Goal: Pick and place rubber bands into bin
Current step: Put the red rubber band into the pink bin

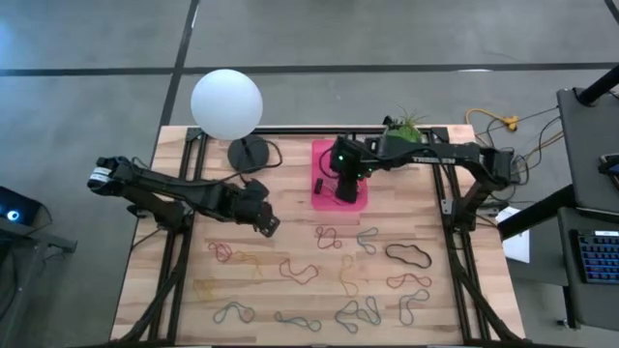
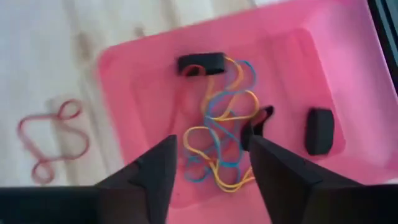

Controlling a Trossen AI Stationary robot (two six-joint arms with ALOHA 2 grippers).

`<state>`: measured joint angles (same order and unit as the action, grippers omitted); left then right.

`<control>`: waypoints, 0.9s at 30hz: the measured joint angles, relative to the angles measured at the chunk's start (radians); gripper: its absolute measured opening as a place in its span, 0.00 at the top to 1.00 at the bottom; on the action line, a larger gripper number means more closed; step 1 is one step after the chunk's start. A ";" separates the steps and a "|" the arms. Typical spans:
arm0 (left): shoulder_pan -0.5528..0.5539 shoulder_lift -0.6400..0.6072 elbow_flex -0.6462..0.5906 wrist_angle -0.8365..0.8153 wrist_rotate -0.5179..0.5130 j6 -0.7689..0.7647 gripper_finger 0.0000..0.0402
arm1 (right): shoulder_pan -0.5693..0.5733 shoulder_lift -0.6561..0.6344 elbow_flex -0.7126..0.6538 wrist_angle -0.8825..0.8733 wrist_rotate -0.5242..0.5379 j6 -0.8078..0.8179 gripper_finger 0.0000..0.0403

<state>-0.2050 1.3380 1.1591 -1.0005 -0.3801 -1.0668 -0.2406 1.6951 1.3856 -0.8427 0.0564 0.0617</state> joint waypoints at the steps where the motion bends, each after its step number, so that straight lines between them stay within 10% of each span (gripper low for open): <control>1: -0.008 0.000 0.000 -0.054 -0.013 -0.047 0.48 | 0.012 -0.011 -0.001 -0.001 0.000 -0.016 0.50; 7: -0.058 0.003 -0.026 -0.306 -0.051 -0.234 0.48 | 0.035 -0.106 -0.004 -0.021 0.001 -0.006 0.42; 23: 0.028 -0.193 -0.491 -0.002 0.068 -0.310 0.48 | 0.038 -0.190 -0.016 -0.145 0.031 0.041 0.44; 27: 0.105 -0.275 -0.575 0.101 0.016 -0.107 0.48 | 0.037 -0.185 -0.031 -0.128 0.049 0.040 0.44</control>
<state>-0.1004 1.0634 0.5844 -0.8998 -0.3646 -1.1734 -0.2031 1.5101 1.3543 -0.9711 0.1059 0.1017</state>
